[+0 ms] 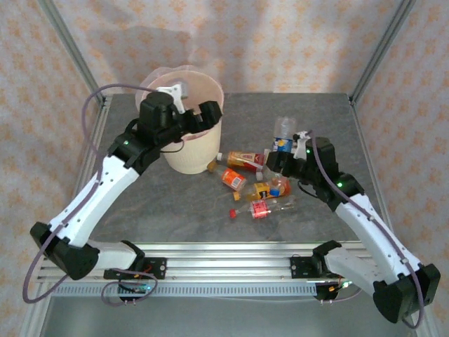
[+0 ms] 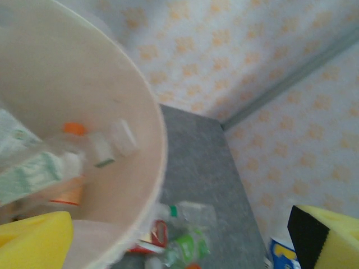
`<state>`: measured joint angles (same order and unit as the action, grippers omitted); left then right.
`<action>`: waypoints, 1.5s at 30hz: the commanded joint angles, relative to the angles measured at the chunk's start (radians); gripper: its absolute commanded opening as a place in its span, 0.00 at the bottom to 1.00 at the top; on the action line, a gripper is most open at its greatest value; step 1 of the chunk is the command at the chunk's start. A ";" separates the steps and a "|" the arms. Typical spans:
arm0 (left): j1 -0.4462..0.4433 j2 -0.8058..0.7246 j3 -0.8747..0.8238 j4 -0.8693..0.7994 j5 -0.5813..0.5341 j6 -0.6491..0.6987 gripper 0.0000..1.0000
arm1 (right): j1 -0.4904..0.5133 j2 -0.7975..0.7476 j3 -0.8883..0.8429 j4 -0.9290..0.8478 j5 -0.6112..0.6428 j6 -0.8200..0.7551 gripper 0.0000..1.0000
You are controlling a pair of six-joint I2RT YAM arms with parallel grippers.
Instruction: Put the plastic bottles in the bin
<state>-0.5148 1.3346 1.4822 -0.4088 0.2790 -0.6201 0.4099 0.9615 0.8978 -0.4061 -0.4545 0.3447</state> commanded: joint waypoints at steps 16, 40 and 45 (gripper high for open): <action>-0.084 0.152 0.117 0.041 0.260 0.060 1.00 | 0.162 0.150 0.131 0.293 -0.150 0.011 0.55; -0.088 0.164 0.109 0.152 0.353 -0.012 0.78 | 0.199 0.184 0.121 0.505 -0.270 0.120 0.58; -0.089 0.148 0.099 0.157 0.340 -0.017 0.63 | 0.199 0.190 0.119 0.506 -0.263 0.126 0.60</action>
<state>-0.5968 1.5208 1.5723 -0.2756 0.6353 -0.6281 0.6014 1.1549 0.9974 0.0357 -0.7017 0.4824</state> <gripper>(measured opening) 0.646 0.601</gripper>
